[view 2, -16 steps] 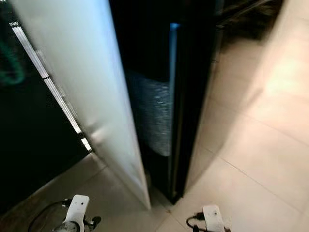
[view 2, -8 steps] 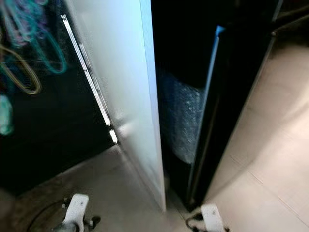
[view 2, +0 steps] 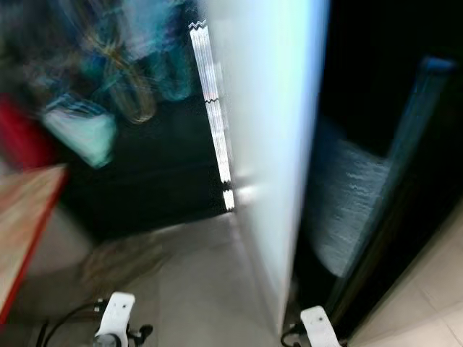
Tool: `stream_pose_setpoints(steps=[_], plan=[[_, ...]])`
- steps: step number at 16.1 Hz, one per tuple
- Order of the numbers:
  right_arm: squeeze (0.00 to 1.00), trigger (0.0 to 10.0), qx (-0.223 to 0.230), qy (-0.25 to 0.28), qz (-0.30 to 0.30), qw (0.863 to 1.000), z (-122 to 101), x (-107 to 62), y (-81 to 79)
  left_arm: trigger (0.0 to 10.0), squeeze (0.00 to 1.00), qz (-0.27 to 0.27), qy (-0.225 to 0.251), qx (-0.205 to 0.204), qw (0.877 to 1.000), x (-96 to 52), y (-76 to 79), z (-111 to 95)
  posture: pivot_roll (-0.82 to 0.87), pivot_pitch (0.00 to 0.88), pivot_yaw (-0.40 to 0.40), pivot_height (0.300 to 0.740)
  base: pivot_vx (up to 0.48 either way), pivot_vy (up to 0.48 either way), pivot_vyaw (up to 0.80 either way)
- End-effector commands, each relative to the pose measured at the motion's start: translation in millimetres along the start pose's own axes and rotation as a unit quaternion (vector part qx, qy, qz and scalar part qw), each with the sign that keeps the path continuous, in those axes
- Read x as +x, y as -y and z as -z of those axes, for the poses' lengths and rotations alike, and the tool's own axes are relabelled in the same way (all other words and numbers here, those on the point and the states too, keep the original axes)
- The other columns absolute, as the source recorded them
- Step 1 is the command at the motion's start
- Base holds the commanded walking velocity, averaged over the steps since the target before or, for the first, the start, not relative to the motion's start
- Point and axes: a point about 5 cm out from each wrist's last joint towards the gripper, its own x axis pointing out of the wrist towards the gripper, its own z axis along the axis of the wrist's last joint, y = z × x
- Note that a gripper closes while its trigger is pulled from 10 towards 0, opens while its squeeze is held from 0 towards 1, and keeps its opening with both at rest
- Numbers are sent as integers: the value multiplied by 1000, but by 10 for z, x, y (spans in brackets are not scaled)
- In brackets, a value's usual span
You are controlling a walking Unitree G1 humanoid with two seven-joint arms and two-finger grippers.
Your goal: Restocking fridge
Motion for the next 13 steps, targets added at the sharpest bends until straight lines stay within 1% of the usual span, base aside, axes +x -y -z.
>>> stream_pose_setpoints(steps=[1, 4, 6, 7, 9, 11, 13], plan=[[0, 10000, -6, 2, -15, 1000, -28, 18, -104, 10000, 0, -8, -16, 7, 1000, -19, -73, 86, -41, 0, 63, 740, 0, 0, 800], [0, 10000, -17, -2, -27, 999, -11, 20, -152, 10000, 0, -6, -16, 9, 1000, -19, -73, 87, -44, 0, 64, 740, 0, 0, 800], [0, 10000, -64, -17, -45, 997, 54, 20, -231, 10000, 0, -6, -14, 7, 1000, -17, -71, 75, -37, 0, 59, 740, 0, 0, 800], [0, 10000, -57, -18, -46, 997, 71, 20, -257, 10000, 0, -7, -13, 4, 1000, -17, -71, 71, -33, 0, 56, 740, 0, 0, 800], [0, 10000, -75, -21, -50, 996, 64, 20, -250, 10000, 0, -7, -13, 2, 1000, -15, -70, 66, -32, 0, 54, 740, 0, 0, 800], [0, 10000, -77, -22, -52, 995, 57, 20, -242, 10000, 0, -7, -14, 1, 1000, -13, -66, 60, -30, 0, 50, 740, 0, 0, 800], [0, 10000, -92, -23, -55, 994, 42, 21, -232, 10000, 0, -6, -14, 1, 1000, -13, -66, 61, -30, 0, 50, 740, 0, 0, 800]])
